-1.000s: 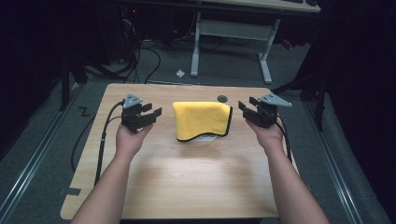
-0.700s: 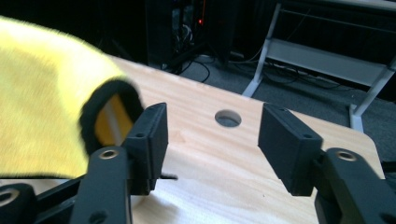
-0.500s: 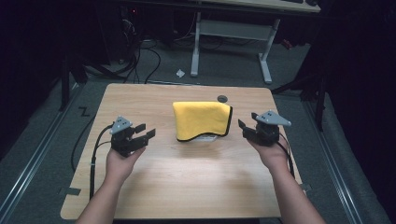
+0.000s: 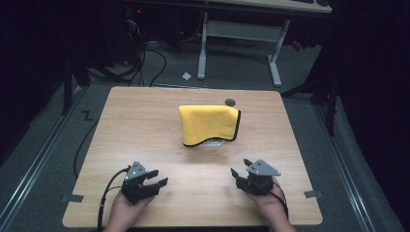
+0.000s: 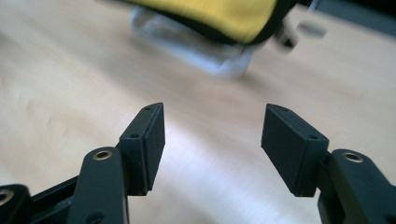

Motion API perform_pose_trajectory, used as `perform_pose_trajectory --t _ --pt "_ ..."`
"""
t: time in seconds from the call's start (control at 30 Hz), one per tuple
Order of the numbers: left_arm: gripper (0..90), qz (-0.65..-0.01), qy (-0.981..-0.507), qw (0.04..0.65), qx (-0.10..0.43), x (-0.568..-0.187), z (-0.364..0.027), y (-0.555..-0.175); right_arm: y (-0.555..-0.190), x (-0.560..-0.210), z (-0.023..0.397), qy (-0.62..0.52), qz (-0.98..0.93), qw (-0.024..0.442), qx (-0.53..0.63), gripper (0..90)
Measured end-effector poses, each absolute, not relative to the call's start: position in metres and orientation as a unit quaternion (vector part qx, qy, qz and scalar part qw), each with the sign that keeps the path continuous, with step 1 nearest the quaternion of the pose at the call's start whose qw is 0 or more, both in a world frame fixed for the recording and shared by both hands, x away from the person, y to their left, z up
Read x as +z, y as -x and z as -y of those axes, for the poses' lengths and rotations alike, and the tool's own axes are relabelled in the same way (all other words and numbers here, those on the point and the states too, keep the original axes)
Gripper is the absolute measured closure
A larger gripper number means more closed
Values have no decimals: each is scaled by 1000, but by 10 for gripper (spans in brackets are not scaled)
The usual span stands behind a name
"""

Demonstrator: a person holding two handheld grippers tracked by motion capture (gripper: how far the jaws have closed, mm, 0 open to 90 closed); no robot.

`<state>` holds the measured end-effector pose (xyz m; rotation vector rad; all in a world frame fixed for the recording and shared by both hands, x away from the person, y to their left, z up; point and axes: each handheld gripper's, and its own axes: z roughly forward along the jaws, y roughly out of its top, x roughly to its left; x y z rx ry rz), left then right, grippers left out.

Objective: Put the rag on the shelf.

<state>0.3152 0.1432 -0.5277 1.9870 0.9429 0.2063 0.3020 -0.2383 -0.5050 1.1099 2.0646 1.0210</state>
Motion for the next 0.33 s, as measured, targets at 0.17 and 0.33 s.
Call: perform_pose_trajectory --t 0.17,0.33 --pt "447 -357 -822 434 98 -528 -134 -312 -297 -521 237 -414 -788 269 367 401" --pt "443 -358 -825 427 99 -529 -134 -314 -302 -521 239 -424 -782 261 375 398"
